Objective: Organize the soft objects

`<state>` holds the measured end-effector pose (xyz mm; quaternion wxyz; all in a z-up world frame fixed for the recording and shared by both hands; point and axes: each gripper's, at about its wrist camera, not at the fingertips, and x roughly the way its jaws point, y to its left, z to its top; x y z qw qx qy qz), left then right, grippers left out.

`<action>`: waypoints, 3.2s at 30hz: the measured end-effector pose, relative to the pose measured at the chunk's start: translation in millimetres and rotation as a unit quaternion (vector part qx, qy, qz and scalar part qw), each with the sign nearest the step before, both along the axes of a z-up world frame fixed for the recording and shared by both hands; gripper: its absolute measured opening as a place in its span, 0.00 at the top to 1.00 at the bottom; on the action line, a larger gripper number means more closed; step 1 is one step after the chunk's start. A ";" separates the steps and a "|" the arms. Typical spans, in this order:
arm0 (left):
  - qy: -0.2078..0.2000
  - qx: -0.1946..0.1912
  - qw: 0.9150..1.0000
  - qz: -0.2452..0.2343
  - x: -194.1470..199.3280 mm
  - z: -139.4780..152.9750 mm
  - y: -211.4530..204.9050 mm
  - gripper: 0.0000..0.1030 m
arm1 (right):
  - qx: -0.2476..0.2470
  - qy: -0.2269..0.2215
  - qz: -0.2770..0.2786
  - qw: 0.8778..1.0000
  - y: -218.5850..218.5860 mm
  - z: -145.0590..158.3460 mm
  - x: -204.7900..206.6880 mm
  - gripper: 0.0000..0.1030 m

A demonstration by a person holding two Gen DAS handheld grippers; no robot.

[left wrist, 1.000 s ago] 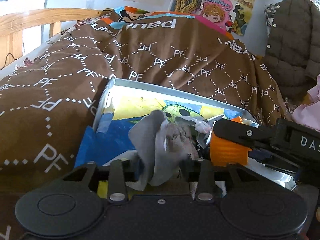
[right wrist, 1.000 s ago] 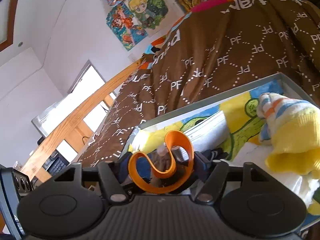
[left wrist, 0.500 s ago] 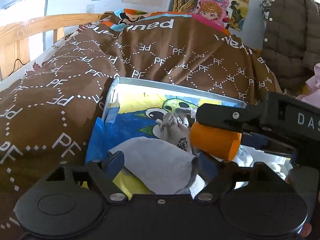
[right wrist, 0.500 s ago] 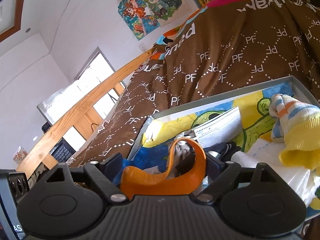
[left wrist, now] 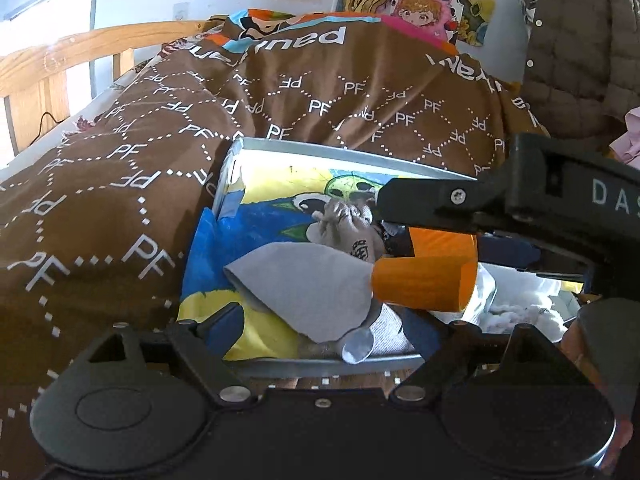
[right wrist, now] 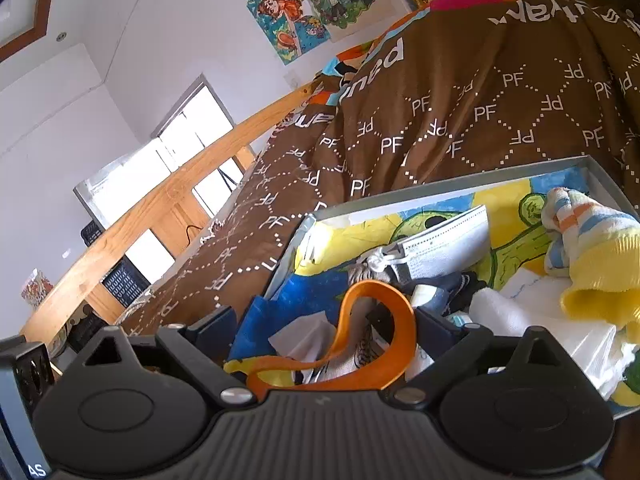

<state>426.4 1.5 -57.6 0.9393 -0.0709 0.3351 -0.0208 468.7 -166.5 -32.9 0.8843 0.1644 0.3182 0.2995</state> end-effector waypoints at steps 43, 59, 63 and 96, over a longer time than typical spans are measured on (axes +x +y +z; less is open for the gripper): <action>-0.031 -0.058 0.983 0.173 -59.3 36.5 31.1 0.05 | -0.105 -0.061 -0.113 0.986 -51.7 44.6 -86.5 0.00; -0.095 -0.035 0.988 0.113 -145.2 60.1 15.9 0.01 | -0.122 -0.129 -0.160 0.971 -62.3 55.5 -192.7 0.00; -0.090 -0.036 0.989 0.109 -164.4 57.9 15.5 0.01 | -0.127 -0.151 -0.172 0.965 -63.2 54.3 -220.6 0.00; -0.170 0.014 0.984 0.045 -296.7 58.0 -1.6 0.01 | -0.130 -0.178 -0.230 0.948 -66.3 36.5 -345.1 0.00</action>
